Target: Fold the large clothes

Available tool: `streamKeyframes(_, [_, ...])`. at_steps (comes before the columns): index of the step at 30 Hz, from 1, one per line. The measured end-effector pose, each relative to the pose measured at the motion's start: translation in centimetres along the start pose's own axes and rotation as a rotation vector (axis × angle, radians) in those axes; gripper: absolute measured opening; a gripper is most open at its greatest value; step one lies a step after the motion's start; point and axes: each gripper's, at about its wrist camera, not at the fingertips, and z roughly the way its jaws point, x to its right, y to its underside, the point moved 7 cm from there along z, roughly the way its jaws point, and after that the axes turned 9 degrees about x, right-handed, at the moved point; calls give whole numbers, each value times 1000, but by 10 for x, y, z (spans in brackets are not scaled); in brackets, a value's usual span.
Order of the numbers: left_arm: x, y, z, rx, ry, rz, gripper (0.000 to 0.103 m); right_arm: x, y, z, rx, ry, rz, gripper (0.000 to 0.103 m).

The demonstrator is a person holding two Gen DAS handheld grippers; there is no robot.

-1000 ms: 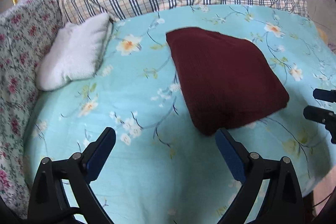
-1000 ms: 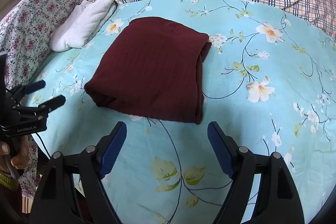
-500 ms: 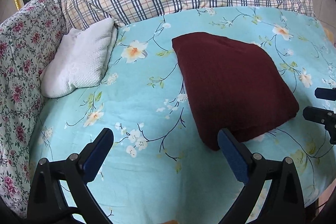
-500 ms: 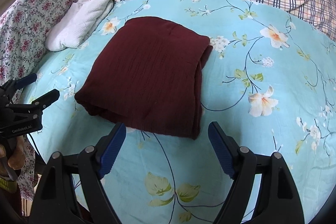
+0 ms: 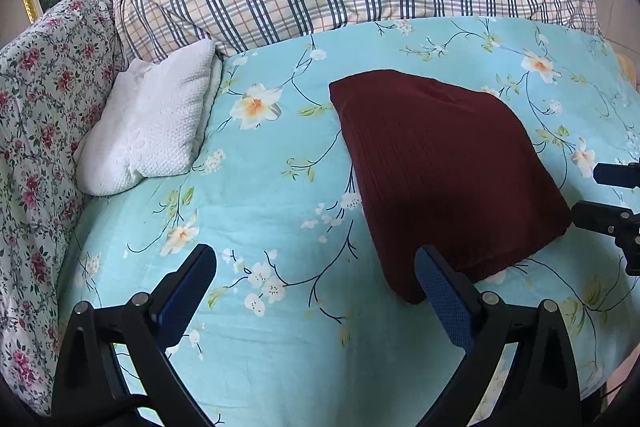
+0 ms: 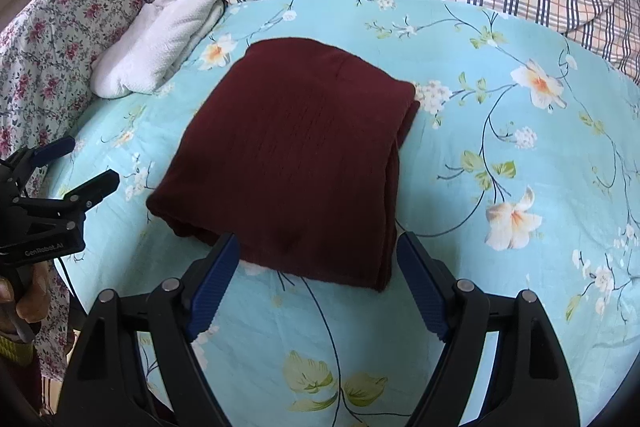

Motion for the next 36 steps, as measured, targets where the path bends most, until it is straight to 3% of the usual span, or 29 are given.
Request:
streamKeyframes(23, [-2, -1, 5, -3, -50, 12, 100, -4, -6, 1, -9, -15, -5, 81])
streamKeyframes(36, [0, -3, 10, -14, -28, 1, 100, 1, -7, 6, -13, -17, 11, 81])
